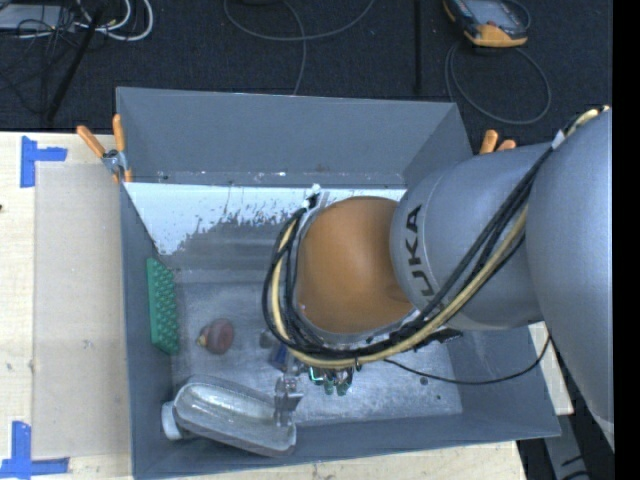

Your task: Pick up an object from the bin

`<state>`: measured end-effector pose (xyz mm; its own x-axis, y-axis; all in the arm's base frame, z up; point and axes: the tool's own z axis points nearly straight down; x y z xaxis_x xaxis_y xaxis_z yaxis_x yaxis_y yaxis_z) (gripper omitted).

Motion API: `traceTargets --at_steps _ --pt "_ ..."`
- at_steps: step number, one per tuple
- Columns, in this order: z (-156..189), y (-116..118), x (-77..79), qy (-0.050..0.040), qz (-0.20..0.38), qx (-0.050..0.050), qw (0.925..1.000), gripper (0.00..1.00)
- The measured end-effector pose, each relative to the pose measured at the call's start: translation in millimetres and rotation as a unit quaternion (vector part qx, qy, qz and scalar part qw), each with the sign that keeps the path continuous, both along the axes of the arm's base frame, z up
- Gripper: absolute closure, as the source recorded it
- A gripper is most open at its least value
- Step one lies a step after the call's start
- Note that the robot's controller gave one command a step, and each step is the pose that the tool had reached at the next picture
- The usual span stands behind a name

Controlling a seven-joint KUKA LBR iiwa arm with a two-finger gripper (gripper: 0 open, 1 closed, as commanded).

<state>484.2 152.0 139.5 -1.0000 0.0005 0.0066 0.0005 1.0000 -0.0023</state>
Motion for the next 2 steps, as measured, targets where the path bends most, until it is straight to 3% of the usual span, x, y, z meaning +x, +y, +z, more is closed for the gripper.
traceTargets --at_steps 1,2 --pt "-46.5 -53.9 24.0 -0.0071 0.084 0.003 0.9964 0.0" --pt "-44.5 -56.1 27.0 -0.0109 0.081 0.003 0.9967 1.0"
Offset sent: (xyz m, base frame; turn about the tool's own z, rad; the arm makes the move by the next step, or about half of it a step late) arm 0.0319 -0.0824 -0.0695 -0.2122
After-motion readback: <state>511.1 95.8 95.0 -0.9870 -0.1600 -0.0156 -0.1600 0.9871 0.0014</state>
